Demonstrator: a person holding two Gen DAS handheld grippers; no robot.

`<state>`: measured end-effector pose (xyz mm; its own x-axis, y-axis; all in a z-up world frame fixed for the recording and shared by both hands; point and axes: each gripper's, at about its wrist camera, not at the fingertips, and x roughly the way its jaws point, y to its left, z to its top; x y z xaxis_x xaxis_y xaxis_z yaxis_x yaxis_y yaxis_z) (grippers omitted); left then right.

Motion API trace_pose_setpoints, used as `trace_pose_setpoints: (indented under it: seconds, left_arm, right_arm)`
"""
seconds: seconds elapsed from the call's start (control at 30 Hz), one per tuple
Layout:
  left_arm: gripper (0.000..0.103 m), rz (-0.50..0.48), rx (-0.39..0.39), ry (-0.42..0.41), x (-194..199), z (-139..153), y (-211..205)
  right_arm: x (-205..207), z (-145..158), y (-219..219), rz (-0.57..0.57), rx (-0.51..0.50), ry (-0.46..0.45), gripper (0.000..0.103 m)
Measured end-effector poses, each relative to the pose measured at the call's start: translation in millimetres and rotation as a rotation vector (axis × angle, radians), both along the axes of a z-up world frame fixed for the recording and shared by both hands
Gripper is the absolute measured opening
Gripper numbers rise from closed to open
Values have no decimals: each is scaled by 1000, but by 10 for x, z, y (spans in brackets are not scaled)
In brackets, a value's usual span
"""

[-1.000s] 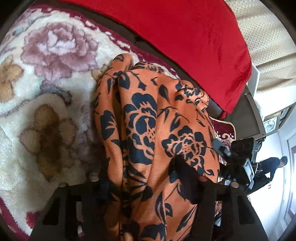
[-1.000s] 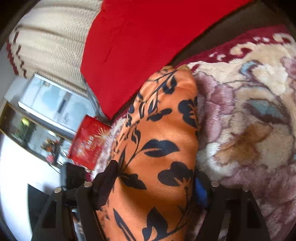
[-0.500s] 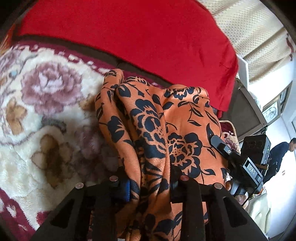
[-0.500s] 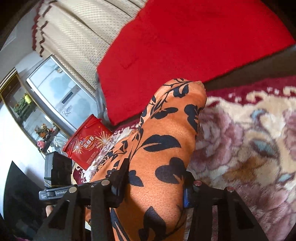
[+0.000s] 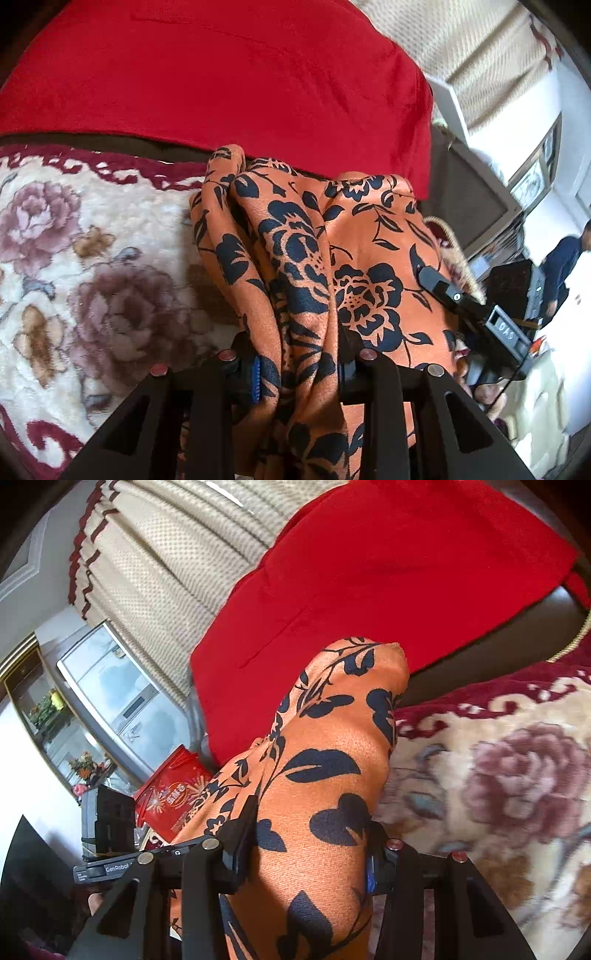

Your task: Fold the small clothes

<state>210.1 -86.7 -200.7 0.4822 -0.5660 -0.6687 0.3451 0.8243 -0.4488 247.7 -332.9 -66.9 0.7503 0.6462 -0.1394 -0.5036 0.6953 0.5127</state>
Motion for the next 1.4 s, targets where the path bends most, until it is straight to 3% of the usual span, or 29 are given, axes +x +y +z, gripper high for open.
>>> trace_pose_setpoints:
  seconds: [0.27, 0.47, 1.0, 1.13, 1.4]
  left_arm:
    - [30, 17, 180, -22, 34, -113, -444]
    - [29, 22, 243, -51, -5, -150, -539]
    - [30, 34, 291, -60, -91, -98, -565]
    - [42, 38, 309, -39, -75, -125, -526]
    - [43, 13, 277, -33, -104, -263, -451]
  right_arm:
    - [96, -210, -268, -42, -11, 57, 48]
    - [158, -269, -320, -50, -11, 74, 48]
    - [281, -320, -325, -65, 0, 127, 48]
    - [351, -355, -326, -81, -9, 170, 49]
    - [525, -439, -284, -133, -17, 260, 53]
